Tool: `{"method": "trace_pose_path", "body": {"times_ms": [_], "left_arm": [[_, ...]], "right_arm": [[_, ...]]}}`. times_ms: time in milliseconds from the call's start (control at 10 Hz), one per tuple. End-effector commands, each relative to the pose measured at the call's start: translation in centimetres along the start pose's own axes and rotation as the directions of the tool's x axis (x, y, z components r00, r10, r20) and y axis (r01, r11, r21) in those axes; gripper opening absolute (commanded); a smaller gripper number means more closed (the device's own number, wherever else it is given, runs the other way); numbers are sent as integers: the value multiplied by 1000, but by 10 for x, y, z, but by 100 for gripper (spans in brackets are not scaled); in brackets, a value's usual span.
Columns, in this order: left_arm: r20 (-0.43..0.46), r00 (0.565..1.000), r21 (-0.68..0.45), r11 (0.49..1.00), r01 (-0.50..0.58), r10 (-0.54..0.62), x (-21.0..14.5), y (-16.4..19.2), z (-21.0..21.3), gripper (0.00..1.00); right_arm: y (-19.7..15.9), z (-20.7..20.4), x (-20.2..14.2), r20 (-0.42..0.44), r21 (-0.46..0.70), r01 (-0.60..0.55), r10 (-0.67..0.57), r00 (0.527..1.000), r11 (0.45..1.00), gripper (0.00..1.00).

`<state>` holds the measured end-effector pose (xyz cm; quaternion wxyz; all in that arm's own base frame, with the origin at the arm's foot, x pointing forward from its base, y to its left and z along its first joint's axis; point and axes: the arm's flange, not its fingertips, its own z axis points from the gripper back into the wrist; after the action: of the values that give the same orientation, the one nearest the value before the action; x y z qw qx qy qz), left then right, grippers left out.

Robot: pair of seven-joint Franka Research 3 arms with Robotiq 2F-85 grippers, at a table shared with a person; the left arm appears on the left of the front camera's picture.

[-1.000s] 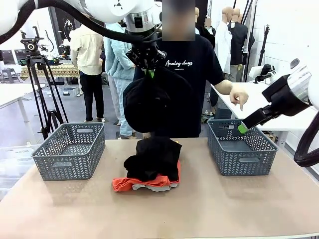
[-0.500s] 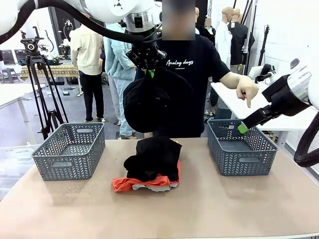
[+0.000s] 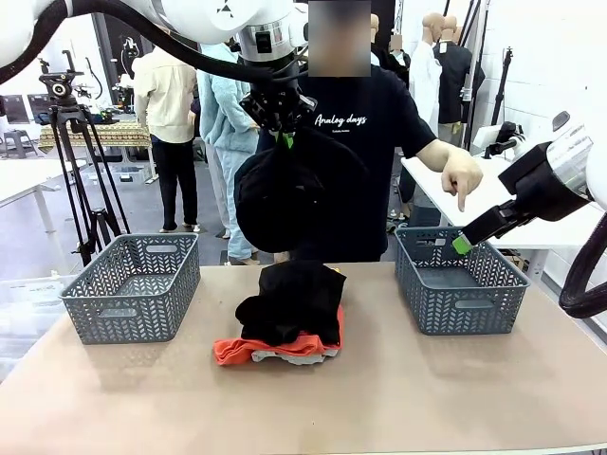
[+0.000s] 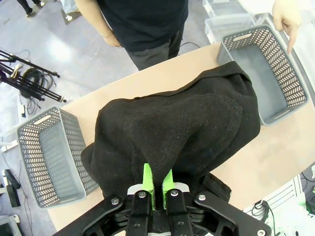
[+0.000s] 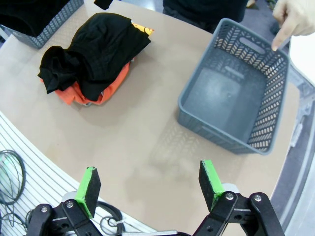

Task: Sort the tops and bottoms.
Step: Sort the clothes according to human instructions.

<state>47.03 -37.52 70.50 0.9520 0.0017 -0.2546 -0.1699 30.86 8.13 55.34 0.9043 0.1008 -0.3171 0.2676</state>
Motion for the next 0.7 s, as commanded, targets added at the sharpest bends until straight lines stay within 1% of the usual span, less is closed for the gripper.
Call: {"method": "trace_pose_path", "body": {"times_ms": [0, 400, 500, 600], "left_arm": [[11, 1000, -14, 1000, -10, 11, 1, 2, 7, 0], [11, 1000, -14, 1000, -10, 11, 1, 2, 7, 0], [0, 1000, 0, 1000, 0, 0, 0, 0, 0, 0], [43, 999, -176, 984, 23, -16, 17, -14, -7, 0]], "right_arm": [[-1, -2, 1, 14, 20, 9, -9, 1000, 1000, 100], [-1, -2, 1, 14, 20, 9, -9, 1000, 1000, 100], [-1, -2, 1, 14, 20, 9, -9, 1000, 1000, 100], [-1, -2, 1, 14, 20, 9, -9, 1000, 1000, 100]]}}
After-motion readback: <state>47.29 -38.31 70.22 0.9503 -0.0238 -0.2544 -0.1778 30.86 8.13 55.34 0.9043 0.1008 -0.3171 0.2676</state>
